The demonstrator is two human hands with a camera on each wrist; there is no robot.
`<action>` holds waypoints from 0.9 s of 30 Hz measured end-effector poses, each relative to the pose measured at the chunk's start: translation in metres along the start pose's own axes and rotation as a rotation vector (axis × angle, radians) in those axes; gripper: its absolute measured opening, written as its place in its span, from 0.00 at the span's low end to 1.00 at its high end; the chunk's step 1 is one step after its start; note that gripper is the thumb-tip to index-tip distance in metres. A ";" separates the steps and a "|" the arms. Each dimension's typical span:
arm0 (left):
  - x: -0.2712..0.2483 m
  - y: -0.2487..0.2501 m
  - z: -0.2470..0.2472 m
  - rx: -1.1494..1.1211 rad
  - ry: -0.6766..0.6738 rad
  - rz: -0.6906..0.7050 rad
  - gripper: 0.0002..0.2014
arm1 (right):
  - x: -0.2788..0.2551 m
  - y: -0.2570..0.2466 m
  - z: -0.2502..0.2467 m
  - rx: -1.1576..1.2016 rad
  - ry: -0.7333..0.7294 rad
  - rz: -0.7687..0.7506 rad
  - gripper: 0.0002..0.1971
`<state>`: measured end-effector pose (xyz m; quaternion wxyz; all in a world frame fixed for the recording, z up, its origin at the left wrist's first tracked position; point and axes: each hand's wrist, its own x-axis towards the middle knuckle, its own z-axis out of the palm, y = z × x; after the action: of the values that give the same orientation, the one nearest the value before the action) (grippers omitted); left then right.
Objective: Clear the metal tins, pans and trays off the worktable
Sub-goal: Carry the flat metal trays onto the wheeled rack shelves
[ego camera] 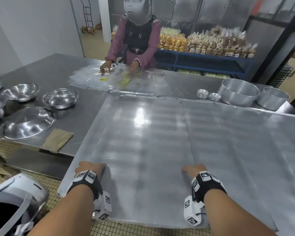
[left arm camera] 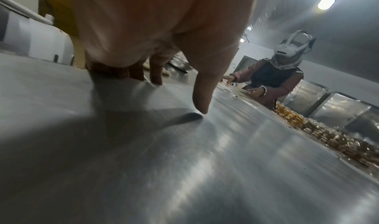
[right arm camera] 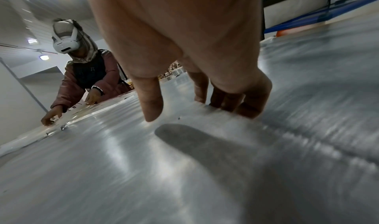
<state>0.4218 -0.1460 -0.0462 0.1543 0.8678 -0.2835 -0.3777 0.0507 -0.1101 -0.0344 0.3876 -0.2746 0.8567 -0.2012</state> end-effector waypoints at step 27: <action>0.009 0.051 -0.035 -0.089 0.147 0.253 0.19 | -0.054 0.002 0.029 0.442 0.305 0.242 0.23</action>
<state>0.4334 -0.1900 -0.0038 0.2594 0.8429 -0.3613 -0.3030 0.1020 -0.0787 -0.0240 0.3262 -0.0458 0.8669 -0.3742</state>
